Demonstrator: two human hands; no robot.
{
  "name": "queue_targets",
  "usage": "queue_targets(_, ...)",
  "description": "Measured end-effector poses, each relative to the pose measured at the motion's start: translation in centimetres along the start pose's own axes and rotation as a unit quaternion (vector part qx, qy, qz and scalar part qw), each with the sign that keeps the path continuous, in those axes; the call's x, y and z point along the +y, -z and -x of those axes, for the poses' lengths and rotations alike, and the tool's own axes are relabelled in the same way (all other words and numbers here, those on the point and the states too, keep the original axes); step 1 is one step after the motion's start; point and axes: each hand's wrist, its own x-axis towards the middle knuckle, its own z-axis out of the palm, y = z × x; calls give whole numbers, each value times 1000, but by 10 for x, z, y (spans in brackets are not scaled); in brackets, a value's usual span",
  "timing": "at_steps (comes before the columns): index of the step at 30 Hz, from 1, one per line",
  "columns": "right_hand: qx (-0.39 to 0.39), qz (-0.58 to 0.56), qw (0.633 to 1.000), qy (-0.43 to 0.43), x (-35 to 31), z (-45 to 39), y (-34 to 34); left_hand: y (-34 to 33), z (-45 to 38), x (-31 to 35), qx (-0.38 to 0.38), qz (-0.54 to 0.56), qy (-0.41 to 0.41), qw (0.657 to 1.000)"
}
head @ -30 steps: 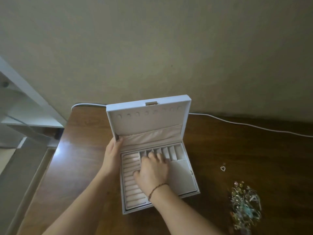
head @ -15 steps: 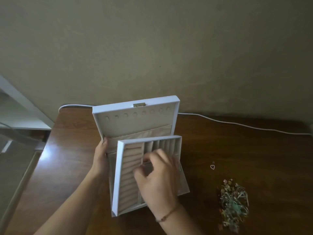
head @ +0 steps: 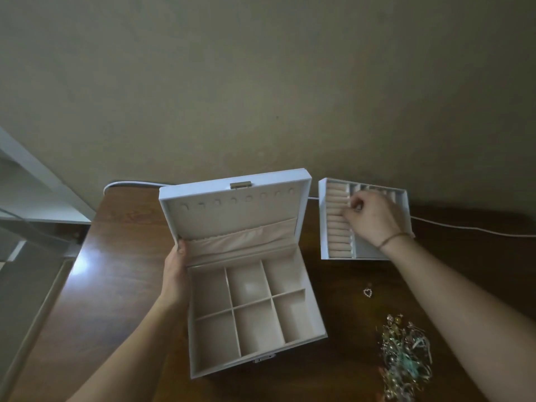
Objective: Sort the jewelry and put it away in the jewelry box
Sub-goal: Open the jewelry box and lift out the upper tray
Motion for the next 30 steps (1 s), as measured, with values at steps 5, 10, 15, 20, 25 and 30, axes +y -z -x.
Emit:
queue_targets(5,-65,138,988,-1,-7,-30,-66,2,2,-3,11,-15,-1,1000)
queue_targets(10,-80,-1,995,54,21,-26,-74,-3,3,1,14,-4,12,1000)
queue_targets(15,36,-59,966,249,89,47,-56,-13,8,7,19,-3,14,1000)
queue_targets(20,-138,36,961,236,137,109,-75,-22,20,8,34,4,23,999)
queue_targets(25,-144,17,969,200,172,174,-84,-37,39,7,14,12,25,1000)
queue_targets(30,-96,-3,965,243,193,234,-86,-42,52,-4,3,31,28,999)
